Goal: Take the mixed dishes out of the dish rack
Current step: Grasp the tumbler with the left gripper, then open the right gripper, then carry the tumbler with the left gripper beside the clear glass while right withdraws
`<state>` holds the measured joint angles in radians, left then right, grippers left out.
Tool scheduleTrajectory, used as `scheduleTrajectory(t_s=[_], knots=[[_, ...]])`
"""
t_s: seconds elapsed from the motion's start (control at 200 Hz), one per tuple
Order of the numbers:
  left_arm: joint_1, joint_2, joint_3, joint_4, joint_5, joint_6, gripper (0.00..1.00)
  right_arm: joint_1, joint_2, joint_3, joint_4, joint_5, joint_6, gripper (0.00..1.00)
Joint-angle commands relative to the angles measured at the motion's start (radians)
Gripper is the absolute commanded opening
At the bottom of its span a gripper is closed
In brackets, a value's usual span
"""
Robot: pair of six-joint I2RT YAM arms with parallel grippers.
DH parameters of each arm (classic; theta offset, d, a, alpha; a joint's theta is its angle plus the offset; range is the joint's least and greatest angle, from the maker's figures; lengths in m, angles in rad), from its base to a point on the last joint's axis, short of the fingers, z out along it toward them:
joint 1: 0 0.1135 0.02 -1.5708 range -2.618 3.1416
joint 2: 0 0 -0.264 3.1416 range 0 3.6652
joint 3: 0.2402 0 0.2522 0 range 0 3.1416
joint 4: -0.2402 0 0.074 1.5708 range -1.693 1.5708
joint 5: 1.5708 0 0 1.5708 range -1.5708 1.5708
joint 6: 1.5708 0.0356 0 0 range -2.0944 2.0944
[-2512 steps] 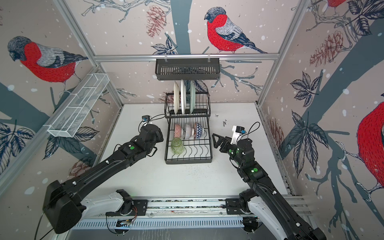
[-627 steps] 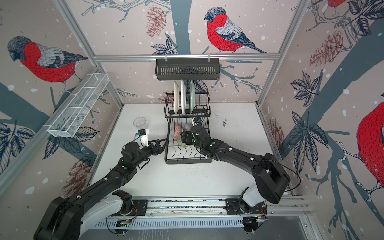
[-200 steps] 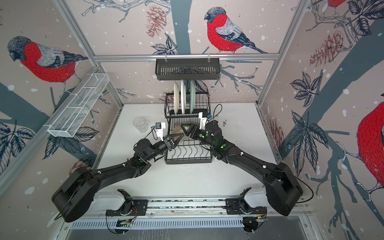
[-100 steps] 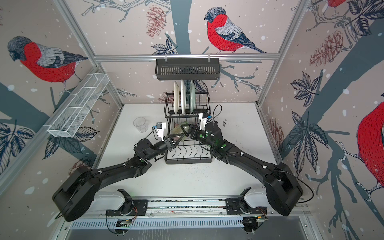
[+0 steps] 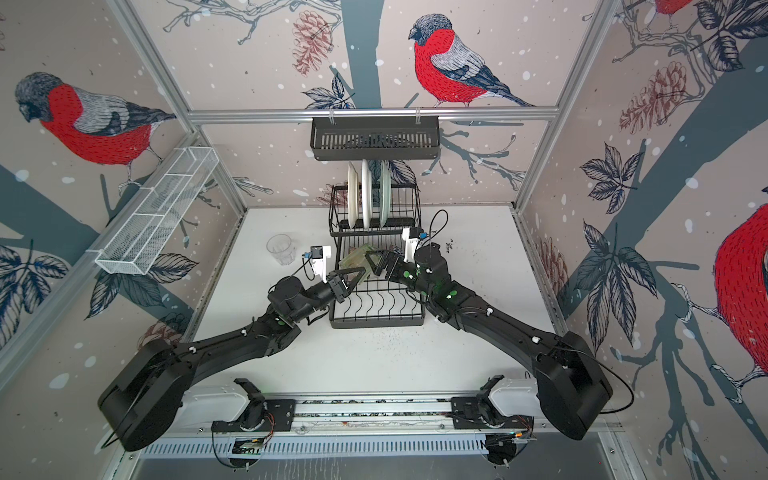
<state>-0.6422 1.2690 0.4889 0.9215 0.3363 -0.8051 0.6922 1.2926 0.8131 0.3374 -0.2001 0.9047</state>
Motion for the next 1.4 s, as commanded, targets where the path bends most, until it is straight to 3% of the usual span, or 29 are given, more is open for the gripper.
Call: scheduleTrajectory(t_s=[0.0, 0.495, 0.705, 1.056, 1.391], knots=[[-0.001, -0.028, 0.017, -0.042, -0.034, 0.039, 0.00, 0.001, -0.023, -0.002, -0.017, 0.040, -0.042, 1.00], [0.004, -0.288, 0.123, -0.695, -0.352, 0.178, 0.00, 0.006, -0.215, -0.153, -0.100, 0.248, -0.190, 1.00], [0.051, -0.299, 0.208, -0.958, -0.489, 0.198, 0.00, 0.005, -0.290, -0.235, -0.057, 0.277, -0.235, 1.00], [0.173, -0.191, 0.299, -1.085, -0.631, 0.198, 0.00, 0.001, -0.456, -0.341, -0.082, 0.328, -0.287, 1.00], [0.349, -0.011, 0.433, -1.104, -0.531, 0.260, 0.00, -0.023, -0.601, -0.415, -0.128, 0.398, -0.294, 1.00]])
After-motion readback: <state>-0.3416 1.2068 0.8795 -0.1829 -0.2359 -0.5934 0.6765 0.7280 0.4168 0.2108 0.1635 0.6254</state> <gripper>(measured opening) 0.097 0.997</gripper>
